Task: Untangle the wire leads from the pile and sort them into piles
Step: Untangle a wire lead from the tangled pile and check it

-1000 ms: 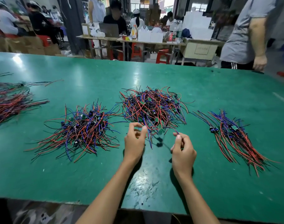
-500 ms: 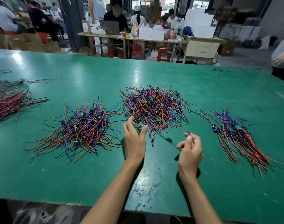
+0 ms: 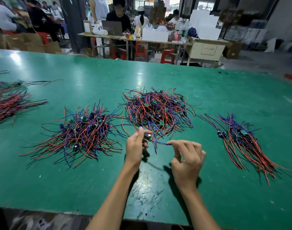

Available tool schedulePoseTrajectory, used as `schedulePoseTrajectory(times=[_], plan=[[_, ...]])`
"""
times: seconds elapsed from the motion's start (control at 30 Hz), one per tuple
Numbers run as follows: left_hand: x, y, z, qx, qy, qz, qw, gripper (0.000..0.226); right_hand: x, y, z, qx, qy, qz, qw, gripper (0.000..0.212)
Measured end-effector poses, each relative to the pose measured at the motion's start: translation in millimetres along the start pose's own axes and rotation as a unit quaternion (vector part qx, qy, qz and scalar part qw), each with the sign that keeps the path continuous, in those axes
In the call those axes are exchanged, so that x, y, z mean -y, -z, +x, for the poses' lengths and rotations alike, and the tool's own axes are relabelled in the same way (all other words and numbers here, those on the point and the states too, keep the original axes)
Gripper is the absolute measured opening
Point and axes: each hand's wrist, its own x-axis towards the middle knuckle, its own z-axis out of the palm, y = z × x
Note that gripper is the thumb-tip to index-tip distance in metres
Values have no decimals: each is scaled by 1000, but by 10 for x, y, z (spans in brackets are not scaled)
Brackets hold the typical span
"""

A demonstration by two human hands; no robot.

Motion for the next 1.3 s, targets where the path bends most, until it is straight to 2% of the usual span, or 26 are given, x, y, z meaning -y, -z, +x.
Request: schedulePoseTrajectory(times=[0.07, 0.13, 0.23, 0.3, 0.4, 0.5, 0.57, 0.67, 0.83, 1.1, 1.2, 1.3], plan=[[-46, 27, -27, 7, 8, -15, 1000, 40, 12, -1, -4, -23, -23, -64, 997, 42], [-61, 26, -74, 30, 5, -33, 999, 33, 17, -14, 19, -42, -62, -95, 993, 34], [-88, 10, -108, 47, -1, -31, 998, 26, -12, -12, 50, -52, -68, -36, 996, 16], [-102, -6, -102, 53, 6, -36, 998, 23, 9, -10, 40, 35, -40, 55, 997, 16], [-106, 1, -112, 76, 9, -22, 997, 21, 62, -43, 11, 181, -13, 55, 982, 32], [-96, 41, -128, 96, 18, -39, 994, 21, -14, -78, 57, 234, -111, 100, 961, 41], [-95, 63, -131, 112, 18, -42, 993, 24, -100, -79, 88, 245, -191, 152, 938, 36], [-95, 73, -143, 133, 3, -13, 991, 26, -142, -70, 100, 228, -248, 262, 904, 24], [-87, 75, -154, 179, -10, 25, 983, 24, -183, -77, 89, 177, -269, 288, 902, 8], [-115, 75, -173, 202, -9, 37, 979, 26, -210, -82, 81, 159, -288, 301, 895, 15], [-88, 54, -181, 210, 3, 31, 977, 28, -223, -78, 98, 143, -312, 343, 874, 18], [-38, 20, -184, 193, -5, 30, 981, 18, -249, -37, 140, 131, -336, 411, 837, 21]])
